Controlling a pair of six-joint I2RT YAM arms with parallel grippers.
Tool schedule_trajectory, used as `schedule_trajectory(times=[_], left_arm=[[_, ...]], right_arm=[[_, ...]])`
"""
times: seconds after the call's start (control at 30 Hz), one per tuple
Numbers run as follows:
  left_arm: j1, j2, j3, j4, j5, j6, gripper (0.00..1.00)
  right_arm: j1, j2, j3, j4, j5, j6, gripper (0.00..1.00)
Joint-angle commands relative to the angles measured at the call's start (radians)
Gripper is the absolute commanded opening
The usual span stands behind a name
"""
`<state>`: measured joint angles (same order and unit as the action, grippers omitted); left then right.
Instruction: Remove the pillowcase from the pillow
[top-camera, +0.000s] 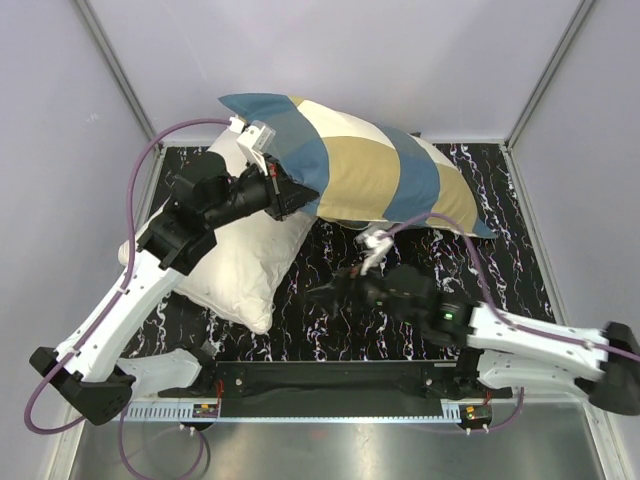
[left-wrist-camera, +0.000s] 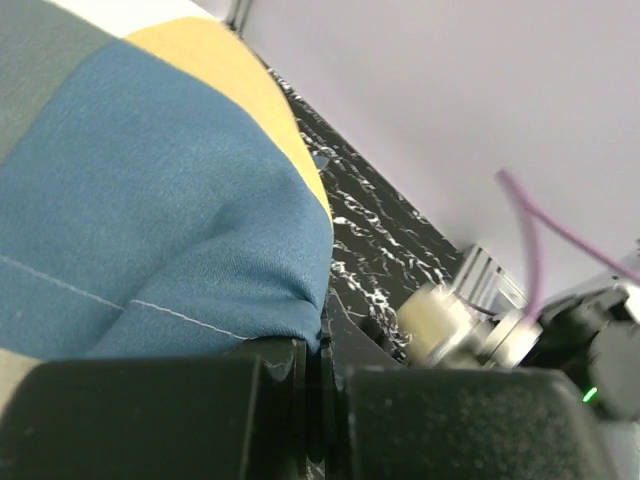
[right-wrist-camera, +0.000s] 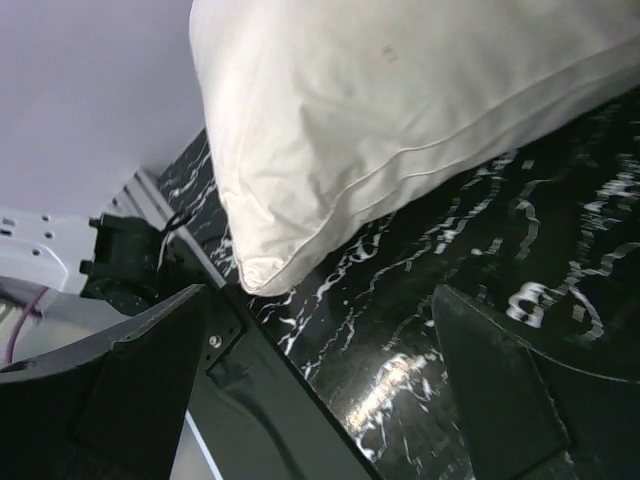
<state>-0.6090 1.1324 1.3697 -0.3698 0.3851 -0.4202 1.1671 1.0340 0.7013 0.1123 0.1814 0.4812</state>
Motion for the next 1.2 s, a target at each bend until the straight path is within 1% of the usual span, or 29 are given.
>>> schedule_trajectory(times=[0.0, 0.1, 0.27, 0.37, 0.4, 0.47, 0.53, 0.7, 0.83, 0.93, 1.03, 1.17], left_arm=[[-0.028, -0.029, 0.101, 0.126, 0.072, -0.026, 0.00], [-0.052, -0.022, 0.106, 0.120, 0.078, -0.032, 0.00], [-0.100, -0.023, 0.089, 0.100, 0.064, -0.023, 0.00], [-0.120, -0.026, 0.085, 0.077, 0.054, -0.025, 0.00], [-0.124, -0.022, 0.094, 0.065, 0.058, -0.025, 0.00], [-0.139, -0.017, 0.106, 0.030, 0.057, -0.019, 0.00], [-0.149, -0.020, 0.114, 0.014, 0.052, -0.011, 0.00], [-0.173, -0.029, 0.114, -0.017, 0.031, -0.009, 0.00], [-0.189, -0.028, 0.114, -0.021, 0.050, -0.019, 0.00], [-0.205, -0.025, 0.111, -0.021, 0.064, -0.026, 0.00], [-0.218, -0.020, 0.114, -0.018, 0.087, -0.032, 0.00], [-0.230, -0.010, 0.115, -0.005, 0.161, -0.049, 0.00]], right_arm=[[0.006, -0.249, -0.043, -0.256, 0.229, 0.034, 1.00], [0.006, -0.349, -0.034, -0.341, 0.314, 0.013, 1.00], [0.006, -0.339, 0.058, -0.391, 0.406, -0.042, 1.00], [0.005, -0.295, 0.099, -0.382, 0.505, -0.128, 1.00], [0.008, -0.267, 0.113, -0.379, 0.526, -0.175, 1.00], [0.006, -0.229, 0.161, -0.379, 0.567, -0.219, 1.00], [0.005, -0.213, 0.197, -0.364, 0.590, -0.274, 1.00], [0.005, -0.196, 0.205, -0.263, 0.641, -0.407, 1.00], [0.003, -0.184, 0.182, -0.197, 0.624, -0.470, 1.00], [-0.007, -0.167, 0.170, -0.180, 0.544, -0.477, 1.00], [-0.024, -0.167, 0.144, -0.137, 0.405, -0.513, 1.00], [-0.059, -0.163, 0.112, -0.057, 0.305, -0.564, 1.00]])
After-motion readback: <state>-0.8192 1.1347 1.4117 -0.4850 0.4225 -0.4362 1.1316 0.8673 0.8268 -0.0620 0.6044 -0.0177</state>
